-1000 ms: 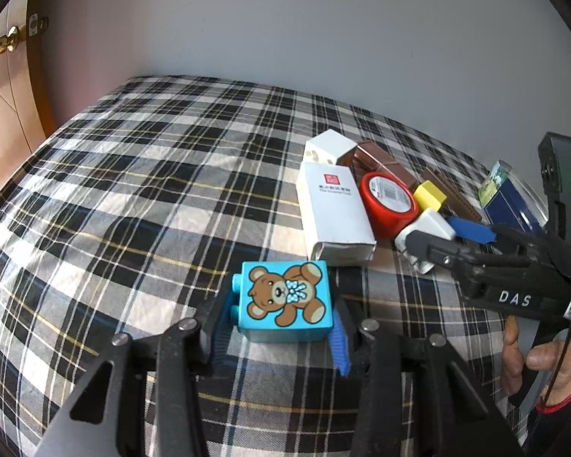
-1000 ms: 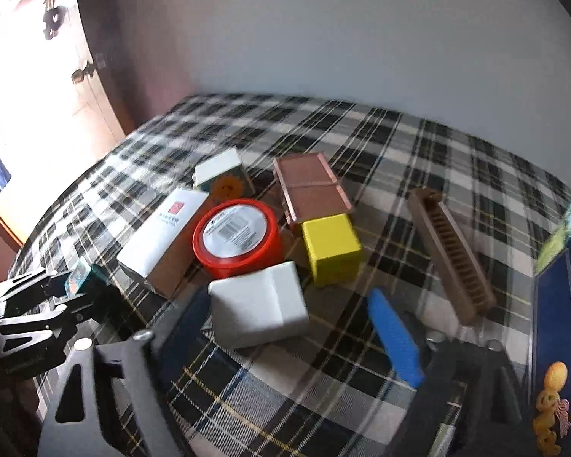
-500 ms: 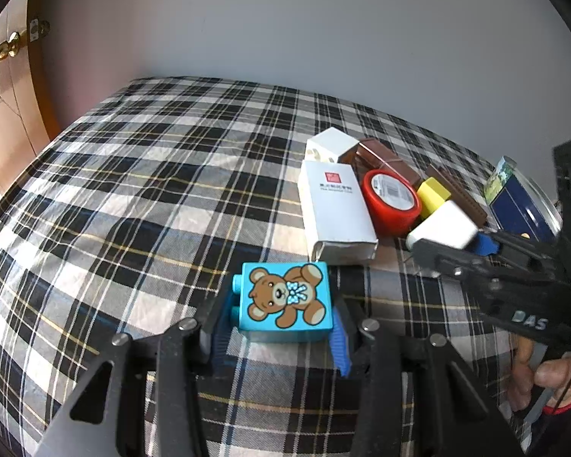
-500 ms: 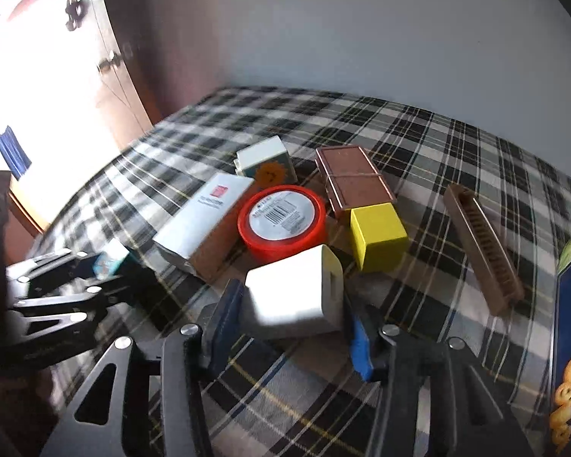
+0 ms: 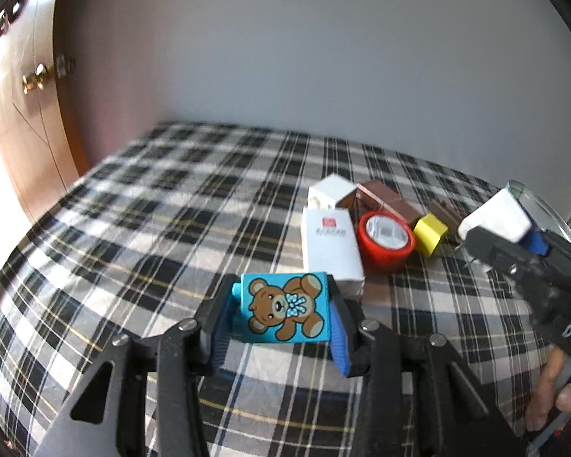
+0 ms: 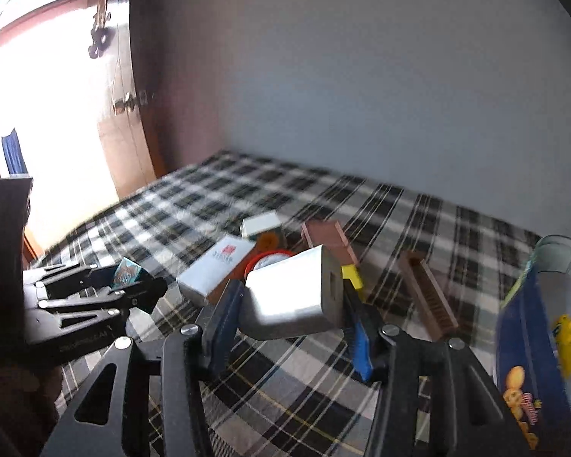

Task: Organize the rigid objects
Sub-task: 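Lift the teddy brick and white charger and carry both over the tin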

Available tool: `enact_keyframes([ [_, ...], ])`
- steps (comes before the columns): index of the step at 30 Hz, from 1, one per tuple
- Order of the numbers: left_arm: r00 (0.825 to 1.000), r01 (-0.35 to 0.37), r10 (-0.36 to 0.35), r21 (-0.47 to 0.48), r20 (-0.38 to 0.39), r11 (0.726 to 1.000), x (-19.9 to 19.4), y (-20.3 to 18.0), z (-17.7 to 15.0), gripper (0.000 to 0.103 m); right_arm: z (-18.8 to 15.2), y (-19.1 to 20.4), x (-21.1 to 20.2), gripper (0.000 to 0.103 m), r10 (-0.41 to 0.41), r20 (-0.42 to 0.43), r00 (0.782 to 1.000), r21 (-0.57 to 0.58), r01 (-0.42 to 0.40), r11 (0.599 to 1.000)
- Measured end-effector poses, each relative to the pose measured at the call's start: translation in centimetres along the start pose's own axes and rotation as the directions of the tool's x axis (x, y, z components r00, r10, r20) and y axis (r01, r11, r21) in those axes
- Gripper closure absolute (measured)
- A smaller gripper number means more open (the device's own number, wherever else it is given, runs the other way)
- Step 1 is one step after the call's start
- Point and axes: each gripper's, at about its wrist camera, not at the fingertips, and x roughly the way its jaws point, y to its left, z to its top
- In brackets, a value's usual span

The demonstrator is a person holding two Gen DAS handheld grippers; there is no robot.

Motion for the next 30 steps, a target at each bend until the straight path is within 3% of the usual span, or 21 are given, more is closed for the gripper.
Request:
enact_keyframes([
  [5, 0.999, 0.024, -0.024, -0.006, 0.032, 1.0, -0.5, -0.7, 0.2, 0.061, 0.4, -0.8, -2.6, 0.05, -0.037, 0.109, 0.993, 0.021, 0.035, 0.999],
  [8, 0.994, 0.079, -0.077, -0.032, 0.074, 0.996, -1.3, -0.8, 0.4, 0.061, 0.8, -1.0, -3.9, 0.05, -0.082, 0.175, 0.981, 0.029, 0.078, 0.997],
  [11, 0.989, 0.082, -0.078, -0.022, 0.127, 0.996, -2.3, -1.3, 0.7, 0.061, 1.0, -1.4, -5.1, 0.05, -0.132, 0.228, 0.965, 0.043, 0.126, 0.991],
  [15, 0.981, 0.089, -0.083, -0.025, 0.173, 0.996, -3.4, -1.7, 1.2, 0.061, 1.2, -2.2, -5.7, 0.05, -0.162, 0.251, 0.954, 0.068, 0.15, 0.986],
  [22, 0.978, 0.1, -0.102, 0.024, 0.181, 0.995, -4.0, -3.9, 2.1, 0.061, 0.9, -3.0, -6.9, 0.05, -0.195, 0.274, 0.942, 0.071, 0.182, 0.981],
  [27, 0.973, 0.115, -0.126, 0.07, 0.194, 0.991, -4.5, -6.8, 2.7, 0.061, -0.4, -3.6, -8.1, 0.05, -0.281, 0.298, 0.912, 0.011, 0.291, 0.957],
  [30, 0.97, 0.134, -0.151, 0.096, 0.191, 0.986, -4.4, -8.8, 3.1, 0.061, -0.9, -5.3, -9.2, 0.05, -0.323, 0.303, 0.897, 0.031, 0.33, 0.944],
])
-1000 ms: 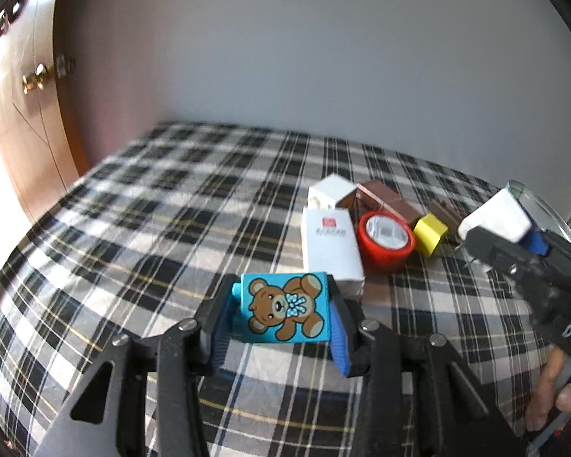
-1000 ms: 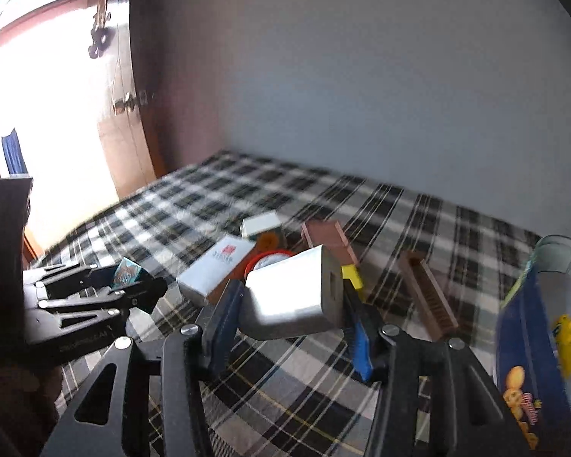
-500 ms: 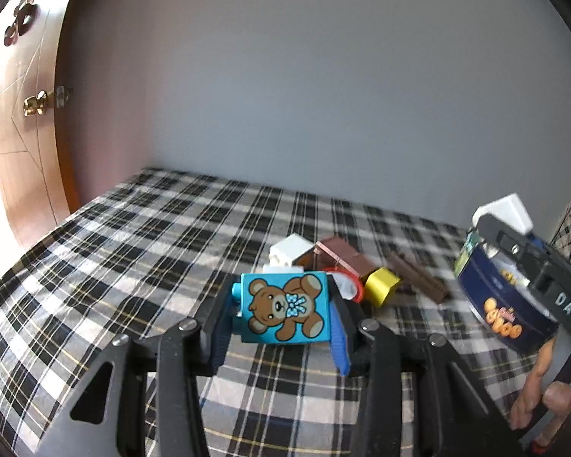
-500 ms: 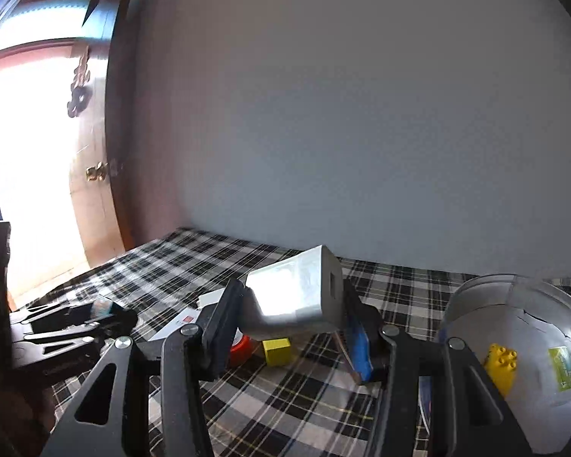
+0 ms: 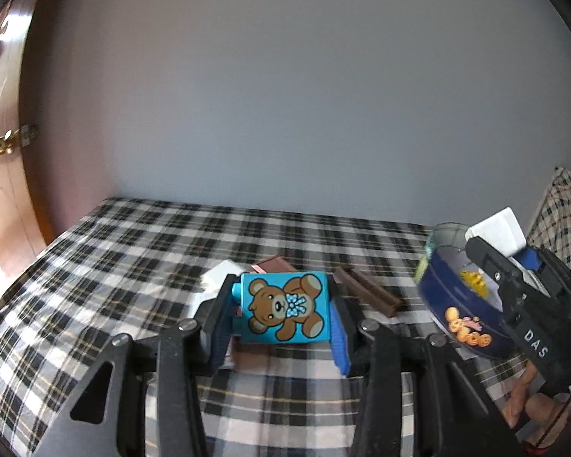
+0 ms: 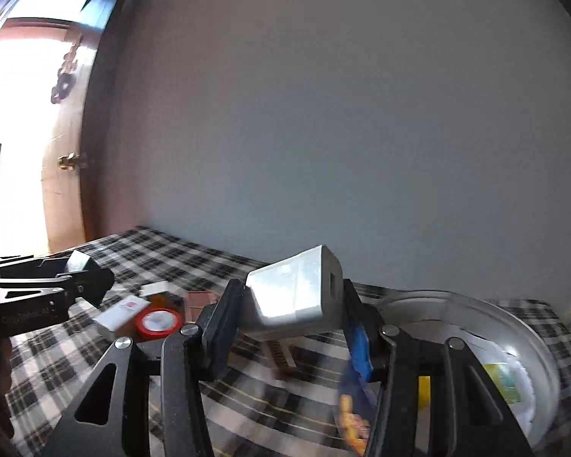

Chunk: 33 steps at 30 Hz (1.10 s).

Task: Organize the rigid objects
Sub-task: 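Lift the teddy brick and white charger and carry both over the tin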

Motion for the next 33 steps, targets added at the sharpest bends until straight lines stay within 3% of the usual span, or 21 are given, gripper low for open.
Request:
enact_keyframes([
  [9, 0.999, 0.048, -0.049, 0.042, 0.011, 0.998, 0.8, -4.4, 1.1, 0.061, 0.2, -4.6, -1.0, 0.05, -0.076, 0.026, 0.997, 0.102, 0.073, 0.992],
  [33, 0.987, 0.158, -0.16, 0.124, 0.005, 0.98, 2.9, -13.2, 2.5, 0.061, -0.5, -12.6, -2.2, 0.05, -0.25, 0.025, 0.968, 0.193, 0.241, 0.951],
])
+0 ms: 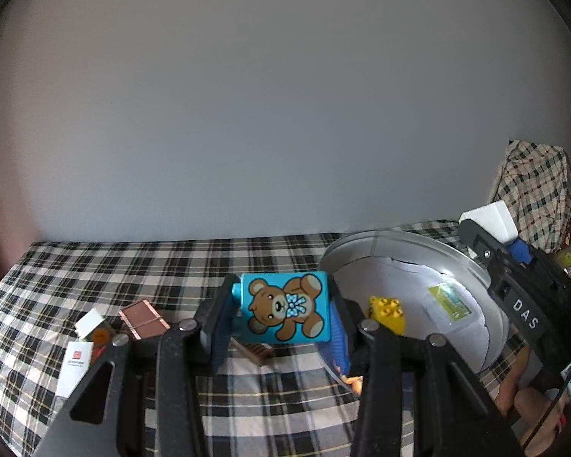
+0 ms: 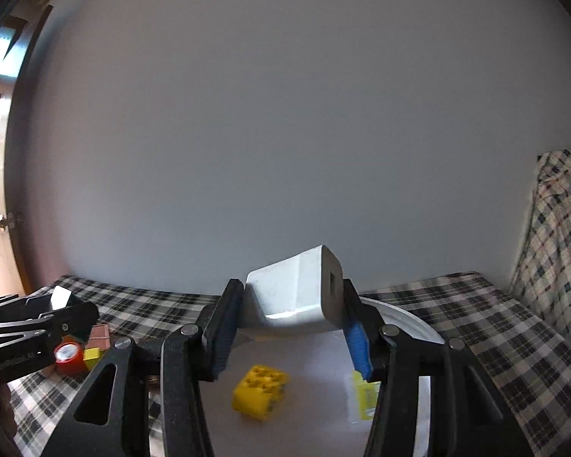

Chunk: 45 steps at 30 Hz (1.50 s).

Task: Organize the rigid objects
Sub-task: 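Lift the teddy brick and white charger and carry both over the tin, then lower the teddy brick with the left tool while the right tool releases the charger into the tin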

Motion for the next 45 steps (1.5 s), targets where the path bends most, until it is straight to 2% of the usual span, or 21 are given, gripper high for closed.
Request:
enact_keyframes([
  [10, 0.998, 0.06, -0.059, 0.039, -0.018, 0.997, 2.2, -4.0, 0.7, 0.061, 0.3, -4.8, 0.3, 0.05, -0.105, -0.006, 0.994, 0.044, 0.105, 0.993],
  [18, 0.992, 0.121, -0.119, 0.057, -0.048, 0.991, 4.3, -7.9, 1.1, 0.061, 0.4, -9.0, 1.8, 0.05, -0.2, -0.047, 0.979, 0.07, 0.203, 0.977],
  [22, 0.986, 0.144, -0.137, 0.072, -0.091, 0.987, 6.0, -9.8, 0.5, 0.061, 0.1, -10.5, 3.3, 0.05, -0.21, -0.1, 0.973, 0.071, 0.217, 0.974],
  [28, 0.977, 0.161, -0.143, 0.108, -0.158, 0.981, 8.2, -12.7, -0.9, 0.061, -0.6, -9.9, 5.5, 0.05, -0.224, -0.165, 0.961, -0.012, 0.225, 0.974],
  [37, 0.956, 0.159, -0.112, 0.157, -0.27, 0.975, 10.4, -14.8, -2.4, 0.06, -1.1, -10.1, 6.6, 0.05, -0.2, -0.228, 0.953, -0.022, 0.201, 0.979],
  [38, 0.958, 0.158, -0.112, 0.16, -0.264, 0.974, 10.3, -14.9, -2.5, 0.059, -1.1, -10.1, 6.5, 0.05, -0.189, -0.23, 0.955, -0.014, 0.191, 0.981],
  [40, 0.96, 0.156, -0.112, 0.158, -0.256, 0.975, 9.9, -14.8, -2.4, 0.043, -1.0, -10.3, 6.3, 0.048, -0.177, -0.223, 0.959, 0.012, 0.184, 0.983],
  [41, 0.961, 0.159, -0.119, 0.146, -0.249, 0.976, 9.7, -14.7, -2.3, 0.026, -0.9, -10.5, 6.3, 0.045, -0.169, -0.222, 0.96, 0.03, 0.18, 0.983],
  [42, 0.964, 0.161, -0.129, 0.126, -0.231, 0.979, 9.2, -14.5, -2.1, 0.009, -0.8, -10.8, 6.0, 0.035, -0.174, -0.214, 0.961, 0.048, 0.188, 0.981],
  [43, 0.967, 0.161, -0.134, 0.115, -0.216, 0.98, 9.0, -14.3, -2.1, 0.002, -0.7, -10.9, 5.8, 0.026, -0.183, -0.203, 0.962, 0.056, 0.198, 0.979],
  [45, 0.977, 0.15, -0.133, 0.096, -0.167, 0.984, 8.3, -13.7, -1.6, 0.0, -0.3, -11.5, 4.7, 0.018, -0.222, -0.148, 0.964, 0.087, 0.236, 0.968],
])
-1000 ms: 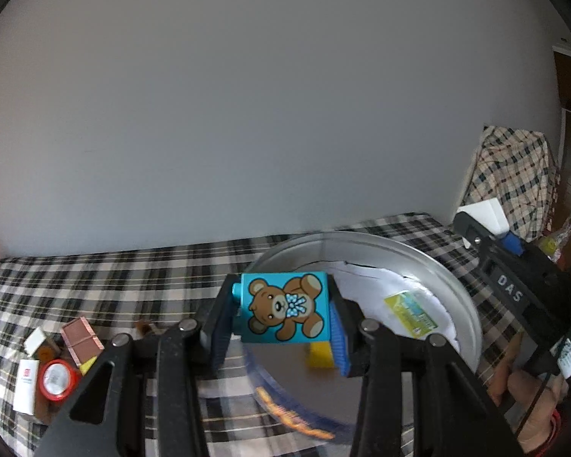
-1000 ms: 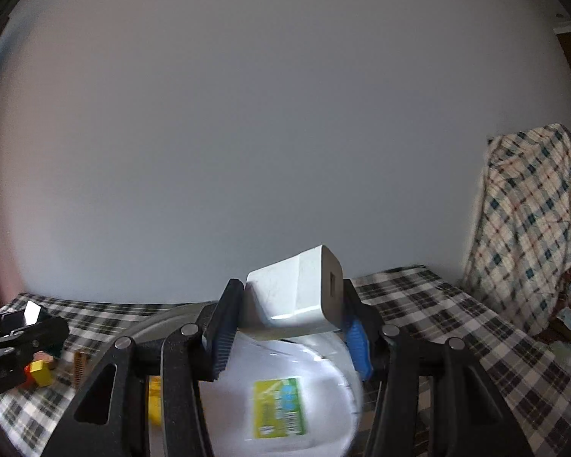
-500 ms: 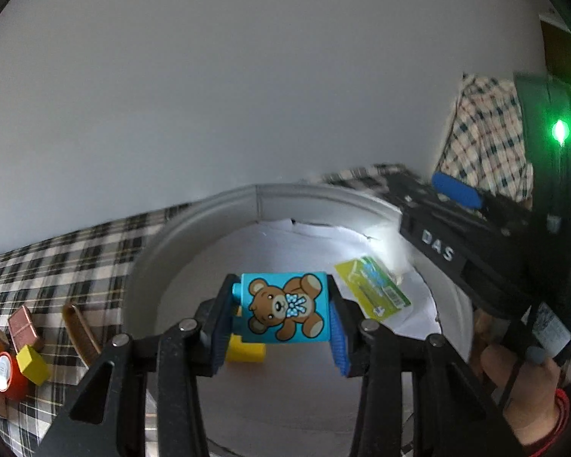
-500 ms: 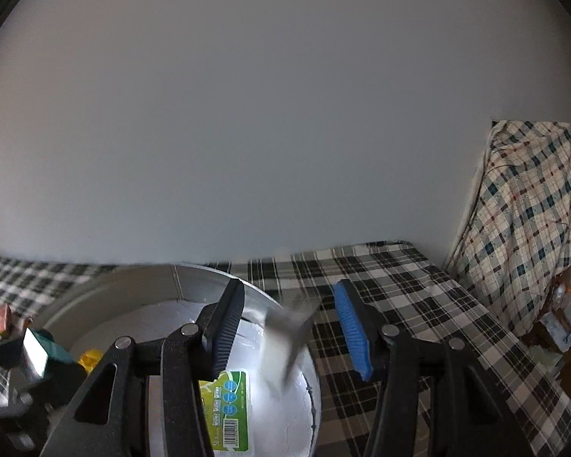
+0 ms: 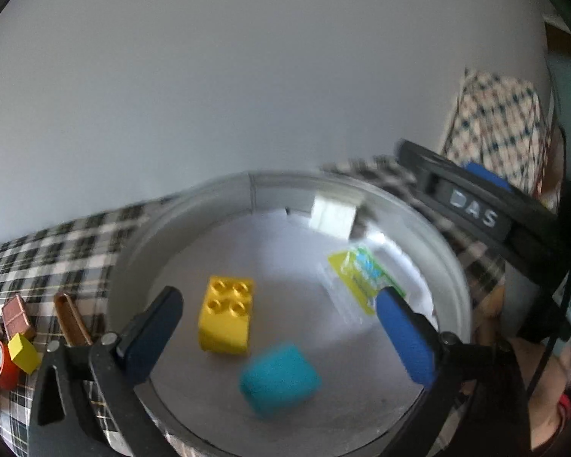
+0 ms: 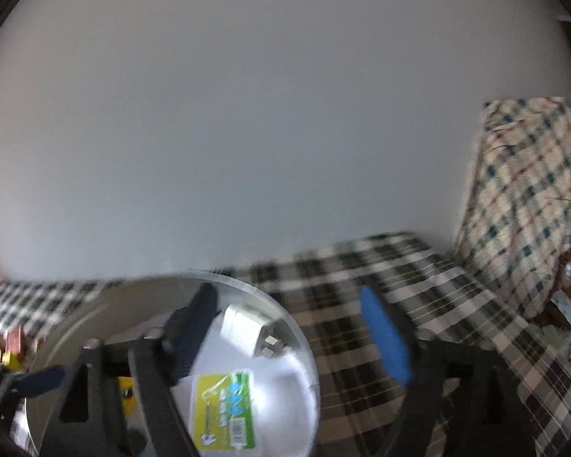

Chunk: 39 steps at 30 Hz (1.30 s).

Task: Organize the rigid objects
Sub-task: 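Lower the teddy brick with the left tool while the right tool releases the charger into the tin, then withdraw both open tools from the tin toward the remaining objects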

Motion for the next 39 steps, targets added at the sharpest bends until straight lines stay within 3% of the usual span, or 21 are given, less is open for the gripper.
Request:
enact_keyframes([
  [3, 0.999, -0.04, 0.04, -0.008, 0.028, 0.999, -0.6, 0.9, 0.1, 0.0, 0.3, -1.4, -1.2, 0.013, -0.032, 0.067, 0.997, 0.067, 0.028, 0.997],
  [7, 0.994, -0.076, 0.079, -0.046, 0.071, 0.996, -2.1, 3.6, 0.3, 0.0, 0.3, -2.9, -1.3, 0.012, -0.049, 0.072, 0.996, 0.14, 0.038, 0.989],
  [12, 0.967, -0.168, 0.2, -0.19, 0.16, 0.967, -5.2, 9.4, 0.6, 0.0, 0.2, -4.4, -1.3, 0.012, -0.039, 0.064, 0.997, 0.227, 0.024, 0.974],
  [14, 0.947, -0.247, 0.281, -0.208, 0.154, 0.947, -5.4, 10.9, 0.2, 0.0, 0.0, -4.4, -1.4, 0.012, -0.047, 0.072, 0.996, 0.237, 0.029, 0.971],
  [16, 0.94, -0.285, 0.315, -0.203, 0.133, 0.937, -5.1, 11.7, -0.4, 0.001, -0.2, -4.4, -1.7, 0.012, -0.064, 0.088, 0.994, 0.232, 0.042, 0.972],
  [20, 0.933, -0.312, 0.338, -0.188, 0.125, 0.931, -4.9, 12.2, -1.3, 0.001, -0.6, -3.2, -2.7, 0.012, -0.135, 0.139, 0.981, 0.198, 0.106, 0.974],
  [27, 0.913, -0.377, 0.391, -0.129, 0.117, 0.917, -4.5, 12.4, -2.6, 0.001, -1.6, -0.6, -4.7, 0.012, -0.181, 0.205, 0.962, 0.163, 0.149, 0.975],
  [34, 0.918, -0.371, 0.382, -0.105, 0.106, 0.923, -4.4, 12.5, -3.2, 0.001, -2.6, 2.7, -5.7, 0.012, -0.173, 0.24, 0.955, 0.017, 0.175, 0.985],
  [39, 0.923, -0.354, 0.365, -0.102, 0.124, 0.93, -5.1, 12.5, -3.5, 0.001, -3.2, 3.8, -6.5, 0.012, -0.171, 0.254, 0.952, -0.027, 0.183, 0.983],
])
